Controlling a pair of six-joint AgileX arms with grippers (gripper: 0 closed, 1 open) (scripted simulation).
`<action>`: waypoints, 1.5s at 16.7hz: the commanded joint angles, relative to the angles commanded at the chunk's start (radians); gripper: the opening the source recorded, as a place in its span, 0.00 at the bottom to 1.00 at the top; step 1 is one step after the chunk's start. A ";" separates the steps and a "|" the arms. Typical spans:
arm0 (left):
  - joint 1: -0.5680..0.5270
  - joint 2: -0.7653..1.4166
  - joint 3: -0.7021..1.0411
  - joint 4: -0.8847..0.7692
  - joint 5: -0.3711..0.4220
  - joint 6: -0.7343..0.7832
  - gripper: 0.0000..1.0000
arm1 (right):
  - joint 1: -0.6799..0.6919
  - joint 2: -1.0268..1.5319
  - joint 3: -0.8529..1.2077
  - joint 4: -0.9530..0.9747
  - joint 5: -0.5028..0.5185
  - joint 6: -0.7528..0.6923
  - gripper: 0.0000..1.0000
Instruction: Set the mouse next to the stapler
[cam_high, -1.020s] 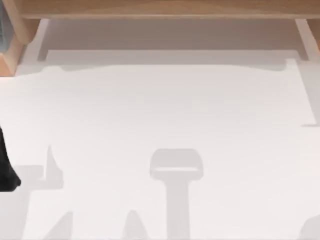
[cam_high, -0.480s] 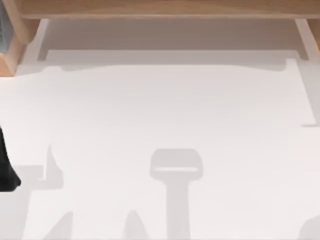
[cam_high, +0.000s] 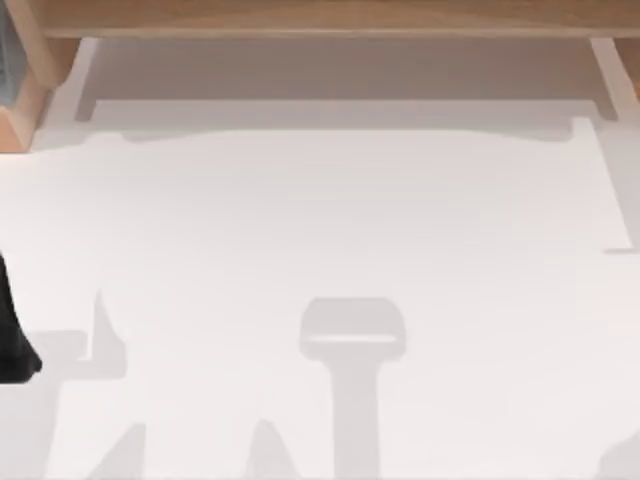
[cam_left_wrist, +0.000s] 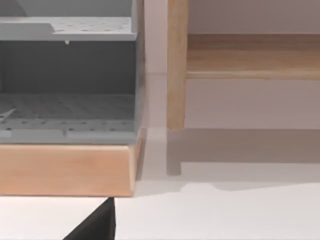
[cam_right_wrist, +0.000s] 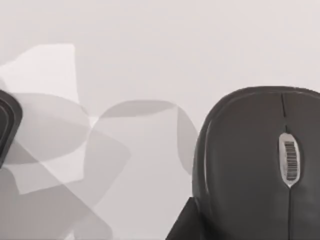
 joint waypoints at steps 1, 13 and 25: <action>0.000 0.000 0.000 0.000 0.000 0.000 1.00 | 0.000 0.000 -0.001 0.004 0.000 0.001 0.00; 0.000 0.000 0.000 0.000 0.000 0.000 1.00 | 0.000 0.052 -0.068 0.017 0.006 0.004 0.00; 0.000 0.000 0.000 0.000 0.000 0.000 1.00 | 0.000 0.052 -0.068 0.017 0.006 0.004 0.75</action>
